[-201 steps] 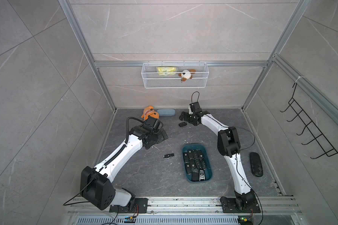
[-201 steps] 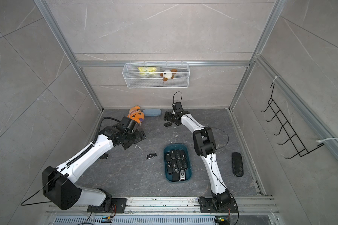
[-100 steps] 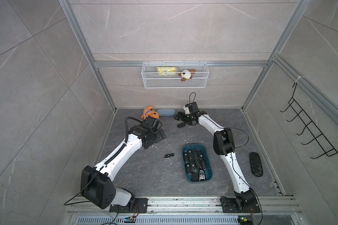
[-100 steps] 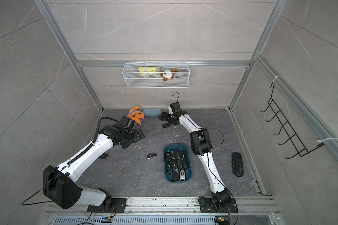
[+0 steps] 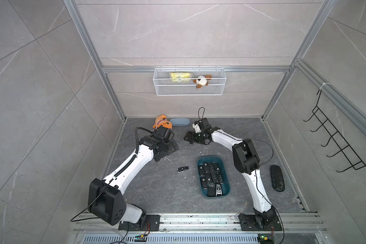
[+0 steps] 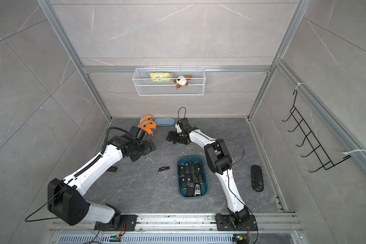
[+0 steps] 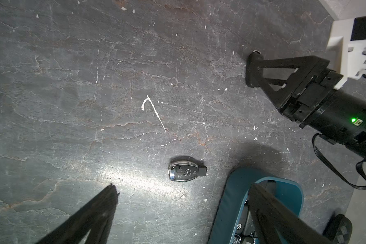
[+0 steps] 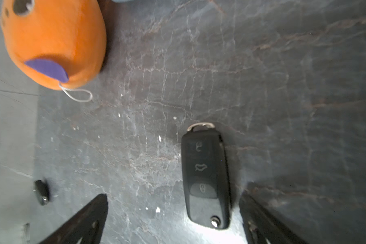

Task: Place the car key into the storage box
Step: Pick up the car key from the center of the board.

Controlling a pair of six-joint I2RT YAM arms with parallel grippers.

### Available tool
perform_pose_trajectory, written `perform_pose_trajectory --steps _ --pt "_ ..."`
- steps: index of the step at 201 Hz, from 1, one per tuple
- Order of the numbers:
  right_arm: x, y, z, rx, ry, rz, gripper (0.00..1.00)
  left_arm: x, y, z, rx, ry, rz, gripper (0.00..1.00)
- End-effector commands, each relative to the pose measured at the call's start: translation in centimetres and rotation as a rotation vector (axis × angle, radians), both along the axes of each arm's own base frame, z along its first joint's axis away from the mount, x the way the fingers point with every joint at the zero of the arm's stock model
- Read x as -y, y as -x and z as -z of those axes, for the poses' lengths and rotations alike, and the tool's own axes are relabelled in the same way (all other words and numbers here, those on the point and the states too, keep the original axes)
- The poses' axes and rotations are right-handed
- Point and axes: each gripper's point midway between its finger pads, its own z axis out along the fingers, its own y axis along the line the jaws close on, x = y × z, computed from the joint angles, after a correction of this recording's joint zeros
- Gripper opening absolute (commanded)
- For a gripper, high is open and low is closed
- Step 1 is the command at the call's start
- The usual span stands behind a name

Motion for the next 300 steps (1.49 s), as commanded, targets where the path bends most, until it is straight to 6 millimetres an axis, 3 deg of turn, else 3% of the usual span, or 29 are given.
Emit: perform_pose_trajectory --steps 1,33,69,73,78,102,142,177,200,262,266,300 --pt "1.8 1.3 2.2 -0.019 0.191 -0.005 1.00 -0.1 0.3 -0.3 0.013 0.009 0.017 1.00" --pt "2.0 1.0 3.0 0.004 0.358 -0.010 1.00 -0.3 0.7 -0.5 0.013 0.010 0.015 1.00" --pt "0.9 0.5 2.8 0.046 0.420 -0.023 0.97 -0.6 1.2 -0.6 0.019 0.016 0.007 1.00" --pt "0.8 0.3 2.3 0.056 0.422 -0.020 0.95 -0.7 1.3 -0.6 0.018 0.016 0.006 1.00" --pt "0.8 0.5 3.8 0.035 0.440 -0.026 0.92 -0.7 1.3 -0.6 0.019 0.017 0.005 1.00" --pt "0.9 0.2 4.3 0.027 0.485 -0.023 0.81 -0.6 1.6 -1.0 0.022 0.033 0.011 1.00" --pt "1.4 -0.2 5.1 0.039 0.537 -0.010 0.71 0.2 2.0 -1.3 0.038 0.084 0.042 1.00" --pt "1.3 -0.2 5.4 0.035 0.553 -0.009 0.45 1.0 2.3 -1.3 0.035 0.118 0.089 1.00" --pt "1.0 -0.2 4.4 0.043 0.535 -0.007 0.29 1.5 2.4 -1.4 0.036 0.135 0.114 1.00" --pt "0.9 0.3 -1.0 0.079 0.477 0.016 0.28 2.6 2.2 -1.3 0.038 0.180 0.150 1.00" --pt "0.9 0.3 -2.5 0.096 0.459 0.022 0.28 2.8 2.2 -1.3 0.039 0.186 0.155 1.00" --pt "1.7 2.2 -5.4 0.095 0.415 0.039 0.28 4.4 1.7 -1.6 0.047 0.233 0.201 1.00"
